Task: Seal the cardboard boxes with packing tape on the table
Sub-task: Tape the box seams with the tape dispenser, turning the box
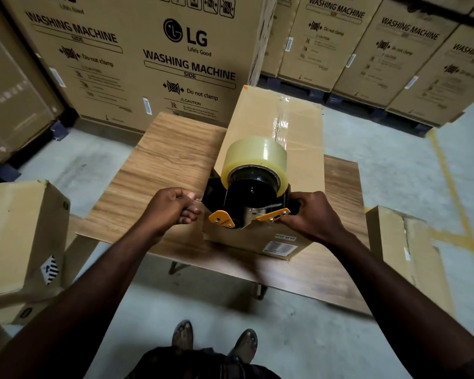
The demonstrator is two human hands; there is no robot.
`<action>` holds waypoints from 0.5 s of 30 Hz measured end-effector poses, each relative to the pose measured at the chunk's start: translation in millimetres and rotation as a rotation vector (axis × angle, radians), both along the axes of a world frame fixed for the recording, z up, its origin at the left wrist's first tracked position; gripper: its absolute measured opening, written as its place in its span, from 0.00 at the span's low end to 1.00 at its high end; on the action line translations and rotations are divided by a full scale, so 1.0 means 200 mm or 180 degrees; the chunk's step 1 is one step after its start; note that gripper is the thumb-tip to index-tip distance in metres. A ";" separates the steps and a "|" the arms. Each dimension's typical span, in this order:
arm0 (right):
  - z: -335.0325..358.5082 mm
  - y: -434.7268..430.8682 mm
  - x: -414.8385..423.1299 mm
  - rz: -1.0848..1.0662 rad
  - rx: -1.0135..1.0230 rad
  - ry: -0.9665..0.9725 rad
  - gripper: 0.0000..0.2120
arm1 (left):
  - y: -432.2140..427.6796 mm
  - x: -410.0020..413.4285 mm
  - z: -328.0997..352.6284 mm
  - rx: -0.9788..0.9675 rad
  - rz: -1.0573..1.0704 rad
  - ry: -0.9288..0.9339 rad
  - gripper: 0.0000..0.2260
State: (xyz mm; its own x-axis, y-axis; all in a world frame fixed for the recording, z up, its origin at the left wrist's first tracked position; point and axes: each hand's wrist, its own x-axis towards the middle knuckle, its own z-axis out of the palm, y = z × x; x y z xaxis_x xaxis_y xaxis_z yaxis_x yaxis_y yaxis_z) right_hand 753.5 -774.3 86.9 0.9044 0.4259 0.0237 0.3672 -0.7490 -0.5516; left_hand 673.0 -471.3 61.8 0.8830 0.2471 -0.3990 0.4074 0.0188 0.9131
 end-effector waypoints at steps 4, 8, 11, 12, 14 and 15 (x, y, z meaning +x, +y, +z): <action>-0.03 0.01 0.04 -0.0026 -0.0222 -0.0008 0.30 | 0.02 0.05 -0.08 0.0116 -0.0157 -0.0087 0.10; -0.06 0.03 0.05 -0.0122 -0.0396 0.0046 0.29 | 0.02 0.08 -0.17 0.0223 -0.0195 -0.0122 0.09; -0.07 0.03 0.05 -0.0126 -0.0413 0.0042 0.26 | -0.01 0.10 -0.26 0.0264 -0.0120 -0.0066 0.08; -0.07 0.02 0.05 -0.0105 -0.0440 0.0032 0.24 | -0.03 0.10 -0.29 0.0262 -0.0079 -0.0050 0.08; -0.08 0.02 0.05 -0.0068 -0.0509 0.0026 0.19 | -0.05 0.11 -0.33 0.0430 -0.0037 -0.0060 0.09; -0.08 0.02 0.05 -0.0048 -0.0513 0.0017 0.18 | -0.06 0.12 -0.34 0.0587 -0.0038 -0.0082 0.09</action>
